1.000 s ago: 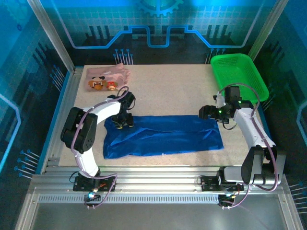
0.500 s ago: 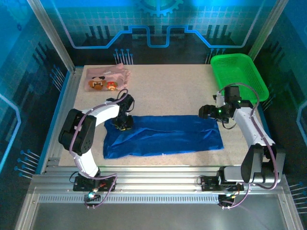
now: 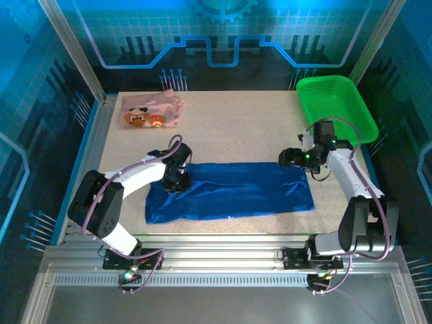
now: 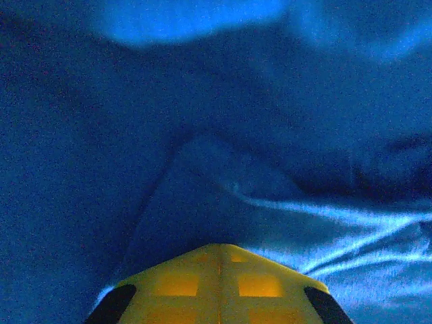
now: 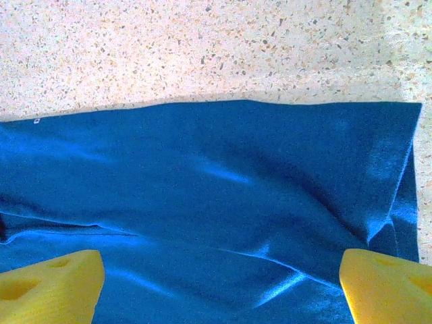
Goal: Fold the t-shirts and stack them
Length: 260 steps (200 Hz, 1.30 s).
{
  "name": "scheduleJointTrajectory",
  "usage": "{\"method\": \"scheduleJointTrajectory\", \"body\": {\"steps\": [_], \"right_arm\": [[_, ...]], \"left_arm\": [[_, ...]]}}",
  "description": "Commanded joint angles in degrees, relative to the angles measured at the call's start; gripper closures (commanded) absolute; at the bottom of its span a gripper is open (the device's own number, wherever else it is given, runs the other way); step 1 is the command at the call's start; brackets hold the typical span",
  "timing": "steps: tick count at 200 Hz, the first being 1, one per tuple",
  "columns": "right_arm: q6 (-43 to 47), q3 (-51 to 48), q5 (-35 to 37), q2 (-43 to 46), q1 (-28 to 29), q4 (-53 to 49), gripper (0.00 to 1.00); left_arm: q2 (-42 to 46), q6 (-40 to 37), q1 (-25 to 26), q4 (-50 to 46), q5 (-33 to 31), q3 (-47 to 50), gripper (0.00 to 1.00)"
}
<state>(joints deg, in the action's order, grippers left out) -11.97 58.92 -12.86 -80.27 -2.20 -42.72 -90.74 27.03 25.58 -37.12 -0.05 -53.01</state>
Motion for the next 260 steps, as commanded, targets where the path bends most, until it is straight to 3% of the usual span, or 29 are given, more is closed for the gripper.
{"method": "scheduleJointTrajectory", "body": {"steps": [1, 18, 30, 49, 79, 127, 191, 260], "right_arm": [[-0.7, 1.5, 0.0, -0.9, 0.7, 0.4, 0.09], [-0.9, 1.7, 0.0, -1.3, 0.7, 0.5, 0.09], [-0.9, 1.8, -0.1, -1.4, 0.7, 0.7, 0.09], [-0.7, 1.8, -0.6, -1.4, 0.7, 0.8, 0.09], [-0.4, 1.7, -0.7, -1.5, 0.9, 0.6, 0.08], [0.1, 1.6, -0.6, -0.9, 1.0, 0.3, 0.08], [-0.7, 1.4, -0.9, -0.4, 1.1, 0.7, 0.08], [-1.2, 1.9, -0.6, -0.9, 1.7, 1.2, 0.09]], "left_arm": [[2.5, 0.6, 2.8, 0.0, 2.4, 2.3, 0.94], [4.6, 1.3, 5.0, 1.5, 4.2, 4.1, 0.94], [7.0, 3.6, 5.5, 2.1, 2.2, 4.9, 0.92], [9.9, 7.9, 3.0, 0.9, -2.4, 4.6, 0.67], [10.1, 7.0, -1.5, -0.6, -5.4, 2.1, 0.54], [4.6, 4.4, -8.8, -0.3, -6.1, 0.4, 0.54], [-0.8, 2.9, -9.0, 7.0, 0.1, -0.2, 0.56], [-0.3, 3.0, -8.1, 9.8, 5.6, 2.4, 0.63]]}}
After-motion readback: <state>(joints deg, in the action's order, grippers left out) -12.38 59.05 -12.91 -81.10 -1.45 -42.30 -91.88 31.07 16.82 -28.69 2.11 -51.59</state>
